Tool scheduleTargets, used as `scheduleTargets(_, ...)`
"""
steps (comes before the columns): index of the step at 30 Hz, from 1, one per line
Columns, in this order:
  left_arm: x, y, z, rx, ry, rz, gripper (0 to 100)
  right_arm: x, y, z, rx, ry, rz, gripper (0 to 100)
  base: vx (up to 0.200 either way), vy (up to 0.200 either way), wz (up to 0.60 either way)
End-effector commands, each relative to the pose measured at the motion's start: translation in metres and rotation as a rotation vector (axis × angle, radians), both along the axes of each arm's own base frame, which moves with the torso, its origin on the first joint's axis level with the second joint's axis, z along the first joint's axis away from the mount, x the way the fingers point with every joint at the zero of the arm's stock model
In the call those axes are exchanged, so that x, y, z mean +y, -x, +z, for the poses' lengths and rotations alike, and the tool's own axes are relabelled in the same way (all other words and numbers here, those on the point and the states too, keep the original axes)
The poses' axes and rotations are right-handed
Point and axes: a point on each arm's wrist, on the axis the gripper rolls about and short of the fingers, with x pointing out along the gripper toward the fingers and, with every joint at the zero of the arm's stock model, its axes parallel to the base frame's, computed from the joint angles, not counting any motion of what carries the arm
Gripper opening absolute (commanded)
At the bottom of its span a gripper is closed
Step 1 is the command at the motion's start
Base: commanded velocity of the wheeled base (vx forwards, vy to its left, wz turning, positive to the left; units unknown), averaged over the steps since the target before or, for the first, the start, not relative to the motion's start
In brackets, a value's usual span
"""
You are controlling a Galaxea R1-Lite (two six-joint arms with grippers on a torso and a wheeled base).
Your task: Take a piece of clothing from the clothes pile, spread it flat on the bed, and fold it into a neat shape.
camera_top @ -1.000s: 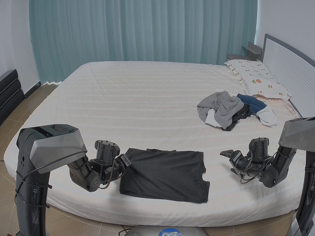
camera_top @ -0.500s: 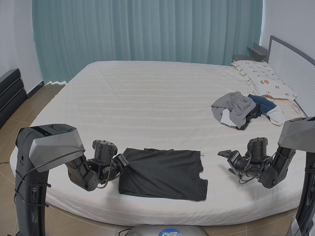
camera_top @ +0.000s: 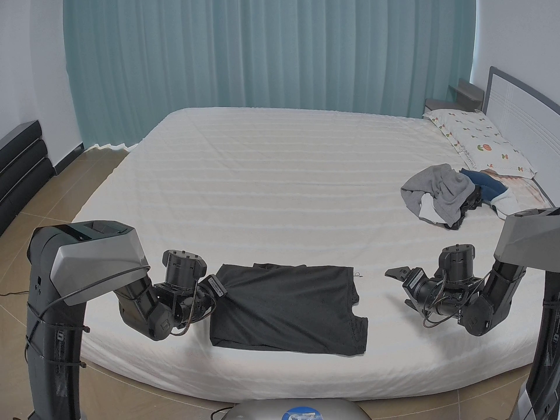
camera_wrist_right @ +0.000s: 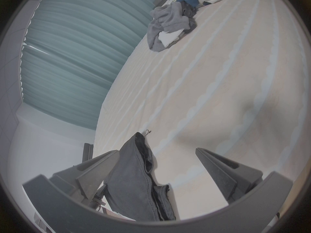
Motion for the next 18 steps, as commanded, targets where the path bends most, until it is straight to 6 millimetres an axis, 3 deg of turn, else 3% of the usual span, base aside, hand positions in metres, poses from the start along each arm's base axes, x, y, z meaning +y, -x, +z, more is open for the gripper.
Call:
scheduleTargets(1,0.000,0.000,0.000,0.000,0.000,0.000,0,0.003,0.001,0.003,-0.008,-0.002,0.010,100,0.000,0.200,0.00)
scheduleTargets(18,-0.001,0.003,-0.001,0.011,-0.002,-0.003,0,0.020,0.005,0.011,-0.029,0.002,0.059,100,0.000,0.200,0.00)
